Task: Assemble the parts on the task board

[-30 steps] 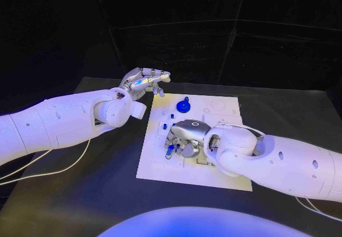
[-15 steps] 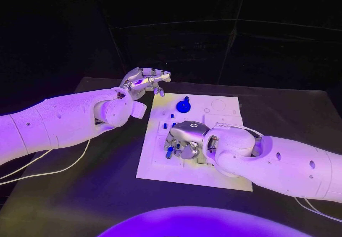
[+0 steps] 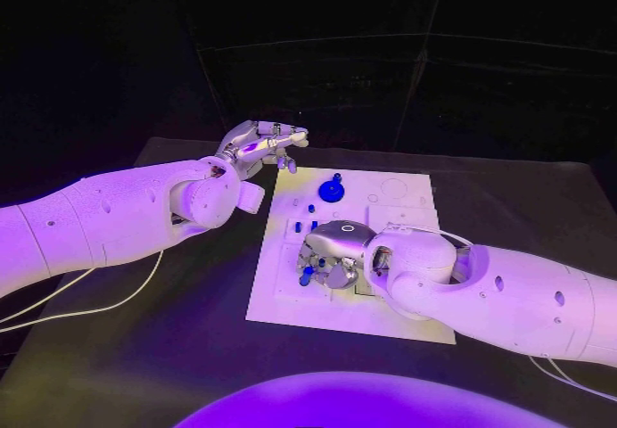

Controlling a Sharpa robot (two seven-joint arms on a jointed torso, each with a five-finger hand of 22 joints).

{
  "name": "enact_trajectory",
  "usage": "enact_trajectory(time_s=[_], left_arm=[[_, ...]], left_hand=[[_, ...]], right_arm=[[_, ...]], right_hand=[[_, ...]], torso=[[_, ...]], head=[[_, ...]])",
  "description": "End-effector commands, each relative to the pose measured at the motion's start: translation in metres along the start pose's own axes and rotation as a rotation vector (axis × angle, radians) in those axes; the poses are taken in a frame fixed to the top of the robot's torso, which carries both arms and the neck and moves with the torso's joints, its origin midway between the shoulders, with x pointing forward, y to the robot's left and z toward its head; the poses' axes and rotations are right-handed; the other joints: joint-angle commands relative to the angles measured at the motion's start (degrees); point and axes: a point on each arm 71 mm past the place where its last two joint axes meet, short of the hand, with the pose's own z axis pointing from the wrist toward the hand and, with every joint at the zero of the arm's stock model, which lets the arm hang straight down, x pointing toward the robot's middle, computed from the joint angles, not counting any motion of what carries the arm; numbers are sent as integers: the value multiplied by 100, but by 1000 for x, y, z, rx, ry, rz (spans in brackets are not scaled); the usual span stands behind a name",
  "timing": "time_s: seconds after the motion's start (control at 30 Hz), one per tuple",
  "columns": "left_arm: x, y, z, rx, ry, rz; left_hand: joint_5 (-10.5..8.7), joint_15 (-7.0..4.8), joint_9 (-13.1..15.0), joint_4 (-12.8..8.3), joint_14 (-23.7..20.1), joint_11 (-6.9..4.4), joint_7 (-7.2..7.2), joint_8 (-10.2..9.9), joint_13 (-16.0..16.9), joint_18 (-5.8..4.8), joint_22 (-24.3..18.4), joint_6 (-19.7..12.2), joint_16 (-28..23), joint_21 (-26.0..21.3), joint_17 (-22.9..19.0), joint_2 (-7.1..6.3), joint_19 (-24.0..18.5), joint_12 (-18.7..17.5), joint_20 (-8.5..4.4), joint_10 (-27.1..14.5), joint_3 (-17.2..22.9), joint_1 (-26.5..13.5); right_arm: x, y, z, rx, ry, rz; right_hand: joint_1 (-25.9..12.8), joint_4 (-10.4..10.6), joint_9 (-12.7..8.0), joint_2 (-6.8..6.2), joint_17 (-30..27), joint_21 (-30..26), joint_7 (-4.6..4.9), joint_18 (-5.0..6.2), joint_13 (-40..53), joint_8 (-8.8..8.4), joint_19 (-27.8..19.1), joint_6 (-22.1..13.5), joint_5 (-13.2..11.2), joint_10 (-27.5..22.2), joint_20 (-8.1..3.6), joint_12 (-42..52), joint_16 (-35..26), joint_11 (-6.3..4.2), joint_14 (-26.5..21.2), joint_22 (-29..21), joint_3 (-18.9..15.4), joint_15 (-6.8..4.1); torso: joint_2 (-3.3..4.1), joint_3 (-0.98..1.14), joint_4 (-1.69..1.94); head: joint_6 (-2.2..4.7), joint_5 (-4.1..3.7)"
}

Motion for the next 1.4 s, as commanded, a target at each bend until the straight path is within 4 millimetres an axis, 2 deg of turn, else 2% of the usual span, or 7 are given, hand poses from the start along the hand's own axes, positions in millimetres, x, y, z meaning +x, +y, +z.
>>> enact_trajectory(time_s=[0.03,0.2,0.53,0.87,1.1,1.3,1.4], left_arm=[[1,-1,1,4,10,-7],[1,-1,1,4,10,-7],[1,-1,1,5,8,-6],[0,-1,1,5,4,-4],[0,-1,2,6,1,-2],[-1,-1,3,5,-3,-1],[-3,-1,3,5,-8,2]], left_hand=[[24,7,7,5,-33,-11,-12,28,8,79,-6,-40,3,-19,-8,29,45,19,-3,-38,-28,37],[24,7,7,5,-33,-11,-12,28,8,79,-6,-40,3,-19,-8,29,45,19,-3,-38,-28,37],[24,7,7,5,-33,-11,-12,28,8,79,-6,-40,3,-19,-8,29,45,19,-3,-38,-28,37],[24,6,8,0,-33,-11,-12,35,8,79,-13,-43,5,-26,-14,35,50,31,-3,-45,-39,54],[24,6,8,0,-33,-11,-12,35,8,79,-13,-43,5,-26,-14,35,50,31,-3,-45,-39,54],[24,5,8,-8,-32,-13,-13,41,8,80,-17,-44,6,-30,-18,45,54,40,-5,-47,-41,75],[24,5,8,-8,-32,-13,-13,41,8,80,-17,-44,6,-30,-18,45,54,40,-5,-47,-41,75]], right_arm=[[0,0,1,13,-2,-36],[-1,3,3,-2,-18,-38],[-2,5,4,-17,-33,-35],[-2,6,3,-21,-39,-34],[-3,4,1,-20,-61,-30],[-7,-2,-11,-5,-110,-21],[-12,-6,-19,7,-136,-23]], right_hand=[[-119,-18,-12,-26,-15,-1,21,-12,-25,-14,-49,-53,31,-57,26,-100,18,35,17,-30,-51,14],[-360,52,-24,-116,-38,-57,82,-2,-124,-114,-114,-239,79,-397,100,-356,16,136,5,-129,-199,97],[-590,101,-22,-275,-126,-215,83,53,-132,-182,-273,-418,126,-716,165,-527,-18,196,-34,-415,-480,155],[-620,108,-18,-268,-136,-243,83,58,-117,-179,-284,-494,187,-719,175,-493,-16,194,-40,-442,-583,157],[-650,94,-22,-324,-204,-341,77,85,-126,-189,-372,-634,228,-881,174,-514,-48,205,-71,-610,-749,168],[-609,54,-19,-313,-377,-505,94,126,-113,-182,-525,-825,276,-1126,192,-481,-138,229,-157,-880,-984,188],[-621,63,-13,-325,-408,-539,111,133,-105,-170,-543,-864,329,-1183,204,-415,-149,239,-174,-921,-1147,200]], torso=[[1,2,1],[1,0,-2],[-1,0,0],[0,2,-2],[1,6,-1],[-9,13,-8],[-14,6,1]], head=[[2,0],[7,0],[8,-7],[6,-1],[21,-9],[36,-13],[60,-51]])
